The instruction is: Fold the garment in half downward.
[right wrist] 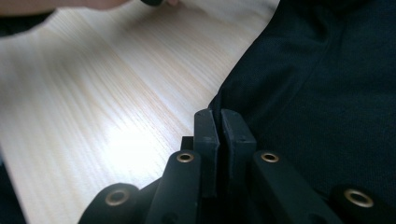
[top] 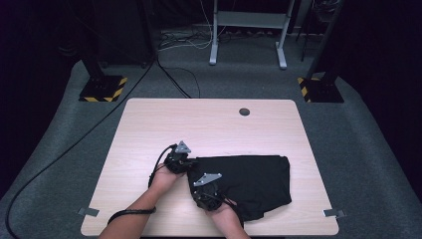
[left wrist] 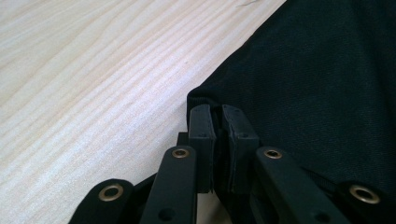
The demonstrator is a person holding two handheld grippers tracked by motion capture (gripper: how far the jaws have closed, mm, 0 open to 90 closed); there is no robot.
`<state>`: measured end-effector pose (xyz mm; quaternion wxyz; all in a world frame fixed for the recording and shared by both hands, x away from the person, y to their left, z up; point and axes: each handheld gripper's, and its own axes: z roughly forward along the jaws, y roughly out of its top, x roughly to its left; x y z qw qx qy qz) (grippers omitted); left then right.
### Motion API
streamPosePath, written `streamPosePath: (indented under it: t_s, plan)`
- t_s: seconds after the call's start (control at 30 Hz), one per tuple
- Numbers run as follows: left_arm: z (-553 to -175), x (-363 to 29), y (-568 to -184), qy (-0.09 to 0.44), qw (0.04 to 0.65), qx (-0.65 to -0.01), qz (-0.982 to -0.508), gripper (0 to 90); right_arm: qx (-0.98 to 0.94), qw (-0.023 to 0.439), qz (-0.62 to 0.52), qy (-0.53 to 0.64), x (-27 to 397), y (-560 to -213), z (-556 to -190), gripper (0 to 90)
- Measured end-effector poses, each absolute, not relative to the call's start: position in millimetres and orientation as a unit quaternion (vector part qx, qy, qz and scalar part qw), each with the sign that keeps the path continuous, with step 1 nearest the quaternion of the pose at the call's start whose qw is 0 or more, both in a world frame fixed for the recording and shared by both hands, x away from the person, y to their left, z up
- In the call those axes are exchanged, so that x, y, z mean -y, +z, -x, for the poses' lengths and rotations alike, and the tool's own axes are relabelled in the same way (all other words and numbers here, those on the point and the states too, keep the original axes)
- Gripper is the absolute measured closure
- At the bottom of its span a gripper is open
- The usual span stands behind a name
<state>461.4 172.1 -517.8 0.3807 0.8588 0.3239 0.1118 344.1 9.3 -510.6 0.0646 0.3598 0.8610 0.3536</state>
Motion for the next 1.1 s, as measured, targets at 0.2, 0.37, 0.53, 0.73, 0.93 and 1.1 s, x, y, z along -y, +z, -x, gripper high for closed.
streamPosePath:
  t_s: [0.2, 0.37, 0.53, 0.73, 0.93, 1.1]
  plan:
    - [-459.8, -173.1, -506.7, 0.121, 0.387, -0.318, -0.857, 83.4, -0.853, 0.057, -0.361, 0.373, -2.2, -499.6, -343.7, 86.0]
    - [-459.6, -174.8, -496.4, 0.129, 0.394, -0.314, -0.854, 83.4, -0.861, 0.089, -0.342, 0.366, -4.8, -487.1, -339.8, 86.0]
    - [-460.2, -178.2, -481.5, 0.142, 0.401, -0.309, -0.851, 83.5, -0.868, 0.106, -0.319, 0.366, -9.4, -472.4, -340.6, 86.2]
    - [-461.1, -180.6, -468.2, 0.152, 0.406, -0.304, -0.849, 83.6, -0.873, 0.108, -0.303, 0.367, -10.8, -460.5, -343.9, 86.4]
    - [-461.7, -181.9, -454.1, 0.160, 0.411, -0.300, -0.846, 83.6, -0.872, 0.103, -0.296, 0.376, -11.5, -448.3, -347.4, 86.5]
    - [-461.9, -182.9, -442.3, 0.168, 0.412, -0.295, -0.845, 83.7, -0.866, 0.092, -0.294, 0.393, -11.3, -439.7, -350.5, 86.5]
